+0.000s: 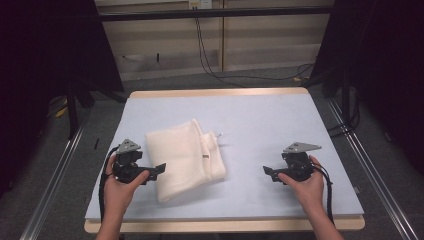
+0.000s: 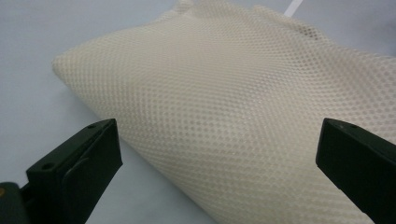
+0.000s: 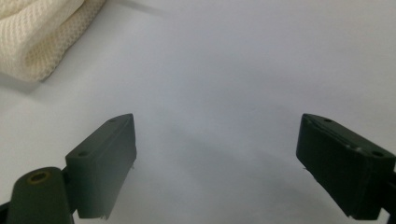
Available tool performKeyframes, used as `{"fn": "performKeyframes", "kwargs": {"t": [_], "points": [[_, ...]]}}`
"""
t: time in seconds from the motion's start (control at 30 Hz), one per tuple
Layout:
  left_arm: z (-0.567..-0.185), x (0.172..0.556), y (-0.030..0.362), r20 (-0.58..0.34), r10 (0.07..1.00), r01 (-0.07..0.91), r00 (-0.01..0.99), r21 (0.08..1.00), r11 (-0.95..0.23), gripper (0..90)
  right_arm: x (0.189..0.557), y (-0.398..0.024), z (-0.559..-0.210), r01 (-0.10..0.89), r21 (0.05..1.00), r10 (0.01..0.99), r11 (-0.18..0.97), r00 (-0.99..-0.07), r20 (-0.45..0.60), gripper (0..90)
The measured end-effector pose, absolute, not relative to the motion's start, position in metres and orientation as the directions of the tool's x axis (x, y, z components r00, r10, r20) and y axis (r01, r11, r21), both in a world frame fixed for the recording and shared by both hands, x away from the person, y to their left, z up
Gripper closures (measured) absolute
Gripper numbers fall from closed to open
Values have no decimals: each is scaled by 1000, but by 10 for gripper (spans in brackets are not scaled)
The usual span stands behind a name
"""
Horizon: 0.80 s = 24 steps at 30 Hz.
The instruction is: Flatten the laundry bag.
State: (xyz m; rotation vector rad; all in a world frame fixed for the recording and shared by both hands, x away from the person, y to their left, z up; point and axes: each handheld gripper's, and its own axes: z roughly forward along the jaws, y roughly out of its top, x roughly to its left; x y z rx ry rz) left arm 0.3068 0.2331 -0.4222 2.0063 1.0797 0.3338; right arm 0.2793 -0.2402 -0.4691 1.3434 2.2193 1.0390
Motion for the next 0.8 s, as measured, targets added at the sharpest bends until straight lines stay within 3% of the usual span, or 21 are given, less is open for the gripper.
{"fn": "performKeyframes", "kwargs": {"t": [0.27, 0.8], "points": [[-422, 306, 216, -173, 767, 582, 618, 757, -298, 0, 279, -226, -465, 593, 740, 845, 317, -531, 63, 115], [-423, 296, 169, -189, 654, 554, 733, 724, -411, 0, 284, -198, -464, 566, 751, 796, 340, -599, 91, 140]]}}
